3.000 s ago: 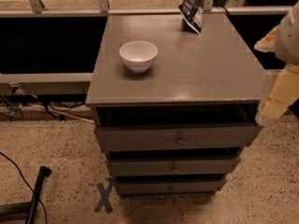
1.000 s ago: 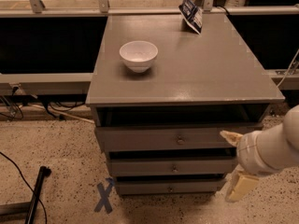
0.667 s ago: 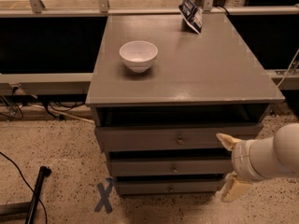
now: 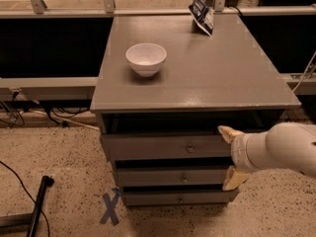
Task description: Open top drawer
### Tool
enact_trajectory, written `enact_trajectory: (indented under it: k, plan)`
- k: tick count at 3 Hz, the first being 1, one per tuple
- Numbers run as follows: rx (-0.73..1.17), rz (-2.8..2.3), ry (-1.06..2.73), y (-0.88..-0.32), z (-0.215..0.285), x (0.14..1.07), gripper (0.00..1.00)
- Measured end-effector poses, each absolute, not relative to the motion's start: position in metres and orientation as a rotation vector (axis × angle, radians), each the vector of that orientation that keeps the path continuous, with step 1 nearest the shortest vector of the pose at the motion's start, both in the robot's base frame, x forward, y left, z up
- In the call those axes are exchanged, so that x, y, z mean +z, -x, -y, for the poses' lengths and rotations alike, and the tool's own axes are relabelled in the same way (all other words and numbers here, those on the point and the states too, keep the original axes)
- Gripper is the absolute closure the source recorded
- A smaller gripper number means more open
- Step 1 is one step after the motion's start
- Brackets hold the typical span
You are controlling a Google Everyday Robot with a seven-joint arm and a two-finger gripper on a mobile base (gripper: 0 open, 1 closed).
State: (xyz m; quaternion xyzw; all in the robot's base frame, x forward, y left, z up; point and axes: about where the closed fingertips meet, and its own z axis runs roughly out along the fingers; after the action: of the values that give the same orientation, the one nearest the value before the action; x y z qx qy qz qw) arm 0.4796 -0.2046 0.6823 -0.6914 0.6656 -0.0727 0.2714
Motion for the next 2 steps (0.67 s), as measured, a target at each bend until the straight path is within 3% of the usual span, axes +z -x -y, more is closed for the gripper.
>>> enact_trajectory:
  k: [2]
  plan:
    - [-0.116,-1.824,1.845,-0.541,0.209,0.666,0.0]
